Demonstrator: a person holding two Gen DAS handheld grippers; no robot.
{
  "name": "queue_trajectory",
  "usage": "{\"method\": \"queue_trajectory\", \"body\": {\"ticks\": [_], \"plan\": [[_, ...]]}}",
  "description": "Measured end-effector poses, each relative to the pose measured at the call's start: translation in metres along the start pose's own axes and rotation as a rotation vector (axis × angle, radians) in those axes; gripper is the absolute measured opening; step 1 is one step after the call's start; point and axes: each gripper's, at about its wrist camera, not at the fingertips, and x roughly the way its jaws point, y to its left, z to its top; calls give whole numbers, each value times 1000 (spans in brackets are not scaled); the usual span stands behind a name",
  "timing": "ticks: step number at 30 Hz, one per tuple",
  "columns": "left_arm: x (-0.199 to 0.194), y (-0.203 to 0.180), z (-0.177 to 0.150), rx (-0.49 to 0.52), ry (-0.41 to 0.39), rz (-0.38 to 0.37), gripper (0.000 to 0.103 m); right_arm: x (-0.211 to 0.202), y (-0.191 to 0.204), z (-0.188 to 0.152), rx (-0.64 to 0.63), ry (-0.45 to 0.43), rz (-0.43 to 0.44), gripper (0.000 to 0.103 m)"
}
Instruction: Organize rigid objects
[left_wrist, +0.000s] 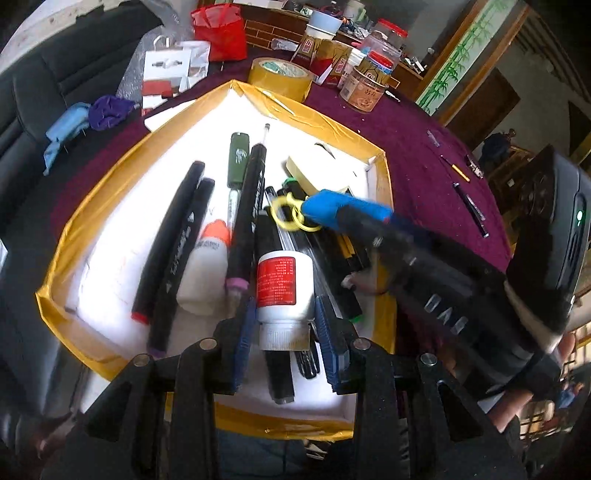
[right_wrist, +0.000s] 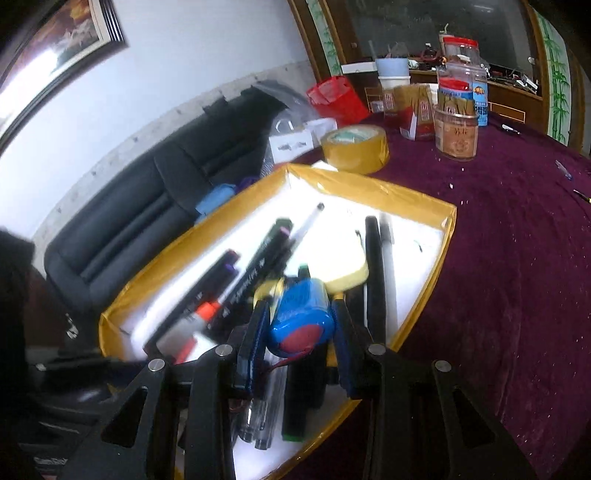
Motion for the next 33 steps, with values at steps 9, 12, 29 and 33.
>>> {"method": "queue_trajectory", "body": {"ticks": [9,12,29,33], "plan": [[3,-6,-6,65,-10,90,37,-4,-6,-4,23,27,8,32],[0,-14,-10,85,-21,104,41,-25,-13,-4,35,-7,40,36],[-30,-117,-7,149,-140,221,54,-168,-191,-28,272,-152,19,46],[-6,-166,-3,199,-71,125,54,-188,-234,-24,284,-159,-44,46]]}}
